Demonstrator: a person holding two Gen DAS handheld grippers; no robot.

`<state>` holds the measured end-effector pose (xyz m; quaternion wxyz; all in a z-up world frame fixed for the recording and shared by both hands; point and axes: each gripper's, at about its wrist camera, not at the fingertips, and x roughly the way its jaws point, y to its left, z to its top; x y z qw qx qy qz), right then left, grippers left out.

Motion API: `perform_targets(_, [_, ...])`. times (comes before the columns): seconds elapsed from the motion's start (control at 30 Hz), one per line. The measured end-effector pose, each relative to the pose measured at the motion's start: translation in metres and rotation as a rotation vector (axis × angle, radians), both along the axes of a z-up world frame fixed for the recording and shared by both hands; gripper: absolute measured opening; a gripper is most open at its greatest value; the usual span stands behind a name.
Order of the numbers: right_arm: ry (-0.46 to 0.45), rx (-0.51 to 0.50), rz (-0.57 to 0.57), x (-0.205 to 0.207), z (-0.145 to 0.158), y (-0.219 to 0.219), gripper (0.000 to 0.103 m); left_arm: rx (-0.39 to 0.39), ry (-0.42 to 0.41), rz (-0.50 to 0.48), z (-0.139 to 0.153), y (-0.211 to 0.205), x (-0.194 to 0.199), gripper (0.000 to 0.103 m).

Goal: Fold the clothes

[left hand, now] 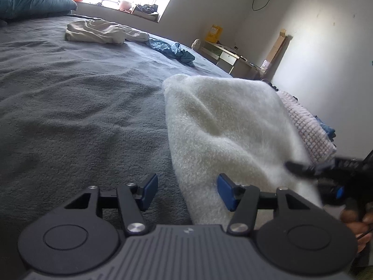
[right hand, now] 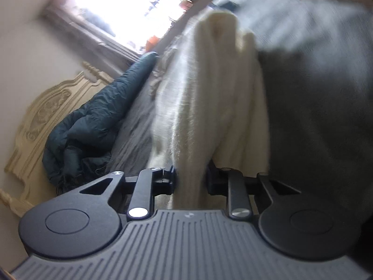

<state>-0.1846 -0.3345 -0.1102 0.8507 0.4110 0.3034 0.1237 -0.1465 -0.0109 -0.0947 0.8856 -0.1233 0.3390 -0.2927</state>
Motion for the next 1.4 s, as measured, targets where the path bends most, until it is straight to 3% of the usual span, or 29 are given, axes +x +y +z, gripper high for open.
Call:
perform_targets(0.13, [0.049, 0.114, -0.003, -0.002, -0.019, -0.015, 0.041, -0.012, -0.045, 0.013, 0.012, 0.003, -0.002, 0.057])
perform_targets(0.23, [0.001, -0.026, -0.012, -0.012, 0.007, -0.024, 0.041, 0.000, -0.135, 0.002, 0.030, -0.004, -0.001, 0.057])
perform_targets(0.37, [-0.182, -0.305, -0.079, -0.011, 0.069, -0.025, 0.040, -0.016, -0.219, -0.079, 0.044, -0.030, 0.011, 0.057])
perform_targets(0.5, [-0.391, -0.625, -0.106, 0.030, 0.110, 0.007, 0.037, 0.038, -0.213, -0.122, 0.032, -0.063, 0.028, 0.057])
perform_targets(0.57, [-0.454, -0.700, -0.085, 0.053, 0.112, 0.017, 0.037, 0.053, -0.169, -0.131, 0.019, -0.071, 0.033, 0.057])
perform_targets(0.67, [-0.421, -0.723, -0.035, 0.082, 0.091, 0.016, 0.037, 0.044, -0.157, -0.141, 0.008, -0.069, 0.036, 0.058])
perform_targets(0.73, [-0.294, -0.784, 0.000, 0.100, 0.060, 0.011, 0.030, 0.033, -0.160, -0.155, 0.005, -0.065, 0.037, 0.058])
perform_targets(0.8, [-0.226, -0.811, -0.006, 0.104, 0.032, 0.004, 0.030, 0.024, -0.160, -0.161, 0.012, -0.060, 0.043, 0.057])
perform_targets(0.93, [-0.250, -0.773, -0.022, 0.098, 0.032, -0.004, 0.030, -0.008, -0.190, -0.143, 0.034, -0.054, 0.083, 0.059])
perform_targets(1.07, [-0.286, -0.783, -0.033, 0.097, 0.025, 0.001, 0.030, 0.045, -0.188, -0.130, 0.042, -0.075, 0.148, 0.057])
perform_targets(1.17, [-0.309, -0.766, -0.037, 0.092, 0.019, -0.002, 0.030, 0.010, -0.239, -0.215, 0.046, -0.095, 0.164, 0.054])
perform_targets(1.2, [-0.318, -0.762, -0.037, 0.089, 0.017, -0.004, 0.030, 0.019, -0.273, -0.232, 0.044, -0.102, 0.163, 0.054])
perform_targets(1.3, [-0.336, -0.736, -0.043, 0.087, 0.012, -0.009, 0.030, 0.207, -0.289, -0.183, 0.014, -0.128, 0.165, 0.052])
perform_targets(1.4, [-0.351, -0.686, -0.044, 0.086, 0.006, -0.016, 0.030, 0.181, -0.263, -0.164, -0.003, -0.125, 0.171, 0.052])
